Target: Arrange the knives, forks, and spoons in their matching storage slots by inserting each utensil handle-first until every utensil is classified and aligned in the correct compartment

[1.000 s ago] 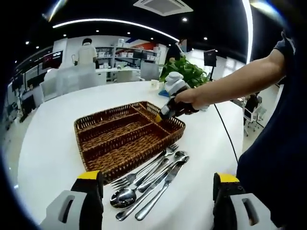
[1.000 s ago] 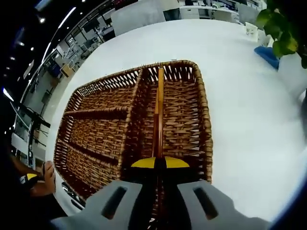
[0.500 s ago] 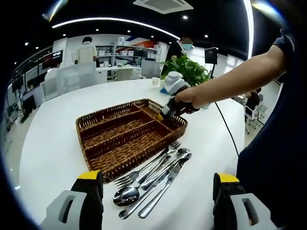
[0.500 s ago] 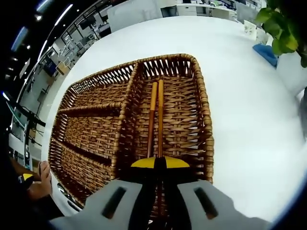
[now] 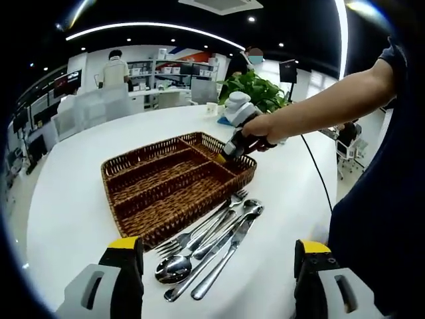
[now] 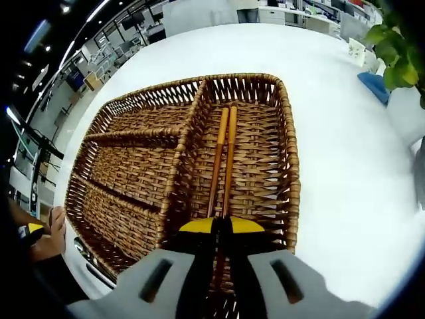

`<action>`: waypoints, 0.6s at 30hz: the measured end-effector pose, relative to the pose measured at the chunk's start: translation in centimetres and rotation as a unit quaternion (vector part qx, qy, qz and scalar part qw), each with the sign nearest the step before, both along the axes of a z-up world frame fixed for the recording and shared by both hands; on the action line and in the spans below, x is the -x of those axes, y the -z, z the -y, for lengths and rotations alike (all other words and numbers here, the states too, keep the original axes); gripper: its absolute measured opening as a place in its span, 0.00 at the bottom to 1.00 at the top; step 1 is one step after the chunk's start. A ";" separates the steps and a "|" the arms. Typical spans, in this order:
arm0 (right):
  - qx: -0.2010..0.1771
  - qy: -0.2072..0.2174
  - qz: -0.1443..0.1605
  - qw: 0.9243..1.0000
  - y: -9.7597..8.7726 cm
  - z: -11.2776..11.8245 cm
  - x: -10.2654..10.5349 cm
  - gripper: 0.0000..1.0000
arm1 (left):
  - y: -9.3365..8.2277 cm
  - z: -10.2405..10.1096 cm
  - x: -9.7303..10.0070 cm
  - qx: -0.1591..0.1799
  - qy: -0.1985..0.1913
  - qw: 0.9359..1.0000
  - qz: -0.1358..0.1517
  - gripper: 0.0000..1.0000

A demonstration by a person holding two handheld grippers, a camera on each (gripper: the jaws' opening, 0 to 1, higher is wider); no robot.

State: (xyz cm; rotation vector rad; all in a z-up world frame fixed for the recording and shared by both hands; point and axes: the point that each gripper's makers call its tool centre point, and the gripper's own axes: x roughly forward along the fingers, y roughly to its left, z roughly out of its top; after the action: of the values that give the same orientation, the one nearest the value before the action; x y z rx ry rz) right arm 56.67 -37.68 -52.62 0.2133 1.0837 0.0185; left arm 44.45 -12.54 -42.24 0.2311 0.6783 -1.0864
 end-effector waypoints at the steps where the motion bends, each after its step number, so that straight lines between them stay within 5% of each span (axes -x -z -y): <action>1: -0.002 -0.002 0.003 1.000 -0.1 -0.1 0.0 0.07 | 0.1 0.0 0.0 -0.001 0.001 1.000 0.000 0.99; 9: 0.012 -0.042 0.080 0.996 -3.5 -0.4 0.2 0.22 | 0.3 -0.3 -0.1 -0.005 0.003 1.000 0.000 0.99; 18: 0.007 -0.091 0.179 0.980 -8.4 -2.4 2.9 0.48 | 0.9 -0.7 -0.7 -0.012 -0.001 1.000 -0.002 0.96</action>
State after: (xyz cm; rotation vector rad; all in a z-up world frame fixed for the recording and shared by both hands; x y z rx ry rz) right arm 53.77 -35.27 -44.26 0.0921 0.7399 0.2059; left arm 45.17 -11.87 -43.19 0.2496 0.6962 -1.0777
